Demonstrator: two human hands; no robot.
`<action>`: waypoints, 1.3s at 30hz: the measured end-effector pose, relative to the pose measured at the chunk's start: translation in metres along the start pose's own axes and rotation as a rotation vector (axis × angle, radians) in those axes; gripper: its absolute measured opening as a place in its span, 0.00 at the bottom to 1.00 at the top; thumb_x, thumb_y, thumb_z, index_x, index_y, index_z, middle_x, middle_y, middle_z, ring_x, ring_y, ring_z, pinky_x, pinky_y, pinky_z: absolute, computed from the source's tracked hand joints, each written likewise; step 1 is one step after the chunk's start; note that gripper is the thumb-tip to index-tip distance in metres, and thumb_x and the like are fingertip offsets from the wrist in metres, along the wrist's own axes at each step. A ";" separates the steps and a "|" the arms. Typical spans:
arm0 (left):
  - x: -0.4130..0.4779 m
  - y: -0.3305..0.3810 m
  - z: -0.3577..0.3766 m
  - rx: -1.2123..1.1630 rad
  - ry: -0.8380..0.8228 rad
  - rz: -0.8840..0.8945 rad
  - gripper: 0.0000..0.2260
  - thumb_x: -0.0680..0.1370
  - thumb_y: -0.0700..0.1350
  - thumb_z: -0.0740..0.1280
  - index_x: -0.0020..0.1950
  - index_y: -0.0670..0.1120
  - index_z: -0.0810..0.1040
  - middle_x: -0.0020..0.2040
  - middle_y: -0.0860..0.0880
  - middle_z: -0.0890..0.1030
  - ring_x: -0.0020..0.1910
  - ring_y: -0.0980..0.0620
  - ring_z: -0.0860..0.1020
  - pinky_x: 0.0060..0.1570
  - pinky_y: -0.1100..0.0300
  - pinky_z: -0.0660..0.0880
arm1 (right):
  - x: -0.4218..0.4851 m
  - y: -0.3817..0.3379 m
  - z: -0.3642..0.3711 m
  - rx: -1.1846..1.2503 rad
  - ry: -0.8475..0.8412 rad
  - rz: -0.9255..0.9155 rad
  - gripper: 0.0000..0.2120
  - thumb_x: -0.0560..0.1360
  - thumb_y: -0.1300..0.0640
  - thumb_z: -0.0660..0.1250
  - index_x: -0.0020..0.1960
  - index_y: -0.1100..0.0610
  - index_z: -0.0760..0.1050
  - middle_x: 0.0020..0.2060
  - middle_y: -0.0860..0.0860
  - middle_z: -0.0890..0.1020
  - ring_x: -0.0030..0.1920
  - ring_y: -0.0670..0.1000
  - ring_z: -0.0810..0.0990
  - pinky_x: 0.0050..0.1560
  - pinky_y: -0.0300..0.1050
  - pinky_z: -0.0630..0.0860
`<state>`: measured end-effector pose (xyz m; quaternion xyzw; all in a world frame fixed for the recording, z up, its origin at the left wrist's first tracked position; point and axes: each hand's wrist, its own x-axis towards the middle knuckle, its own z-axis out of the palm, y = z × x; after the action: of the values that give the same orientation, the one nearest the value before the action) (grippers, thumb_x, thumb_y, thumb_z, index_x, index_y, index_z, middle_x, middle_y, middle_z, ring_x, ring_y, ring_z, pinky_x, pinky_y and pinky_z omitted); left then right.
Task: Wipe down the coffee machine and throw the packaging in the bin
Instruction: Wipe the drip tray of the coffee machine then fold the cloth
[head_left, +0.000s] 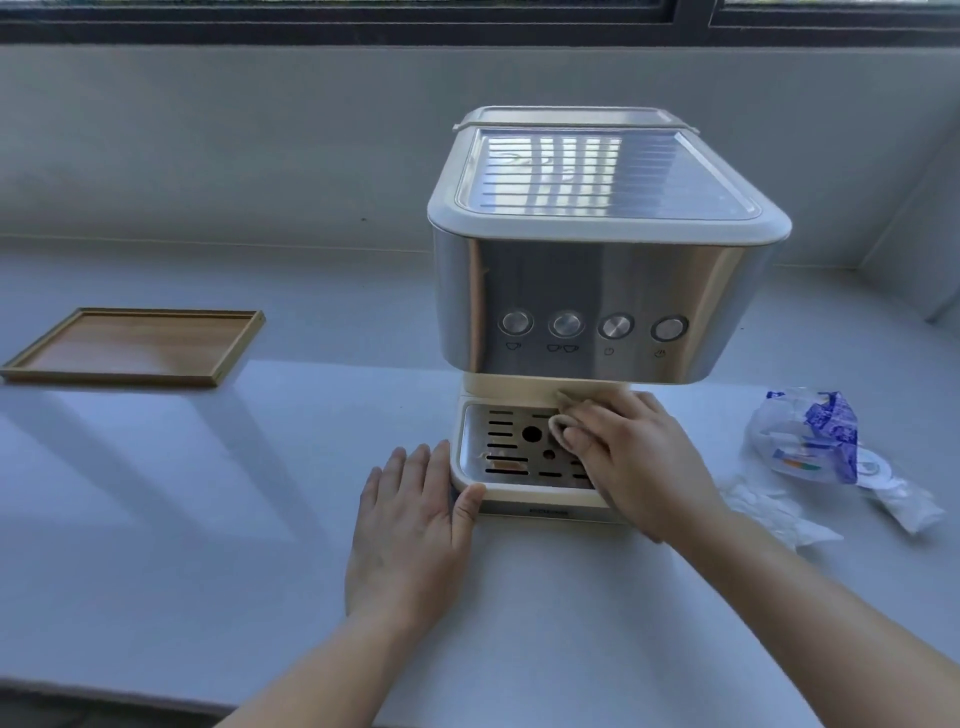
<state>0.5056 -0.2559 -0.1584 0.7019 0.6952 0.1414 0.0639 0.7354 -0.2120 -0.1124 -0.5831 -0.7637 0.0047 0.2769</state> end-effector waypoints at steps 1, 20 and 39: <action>0.000 0.001 0.000 0.003 0.000 0.000 0.37 0.75 0.67 0.31 0.79 0.52 0.52 0.78 0.53 0.59 0.78 0.50 0.51 0.77 0.52 0.46 | 0.002 -0.005 0.003 -0.002 0.003 0.044 0.11 0.79 0.49 0.65 0.54 0.52 0.83 0.53 0.49 0.82 0.50 0.57 0.76 0.54 0.52 0.75; 0.000 0.002 -0.003 0.024 -0.001 0.020 0.35 0.76 0.66 0.31 0.78 0.53 0.53 0.76 0.53 0.61 0.77 0.48 0.53 0.77 0.50 0.48 | 0.000 -0.003 -0.003 0.007 -0.009 0.037 0.10 0.79 0.51 0.65 0.58 0.49 0.81 0.57 0.46 0.79 0.52 0.55 0.76 0.57 0.46 0.73; 0.000 0.000 -0.002 0.010 0.002 0.023 0.35 0.76 0.67 0.32 0.78 0.53 0.53 0.76 0.53 0.61 0.77 0.48 0.53 0.77 0.50 0.49 | 0.005 0.001 -0.004 0.135 -0.068 -0.079 0.11 0.78 0.49 0.67 0.59 0.45 0.82 0.57 0.39 0.80 0.58 0.44 0.74 0.58 0.36 0.70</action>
<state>0.5054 -0.2564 -0.1561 0.7100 0.6878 0.1392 0.0581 0.7374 -0.2088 -0.1073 -0.5320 -0.7930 0.0652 0.2897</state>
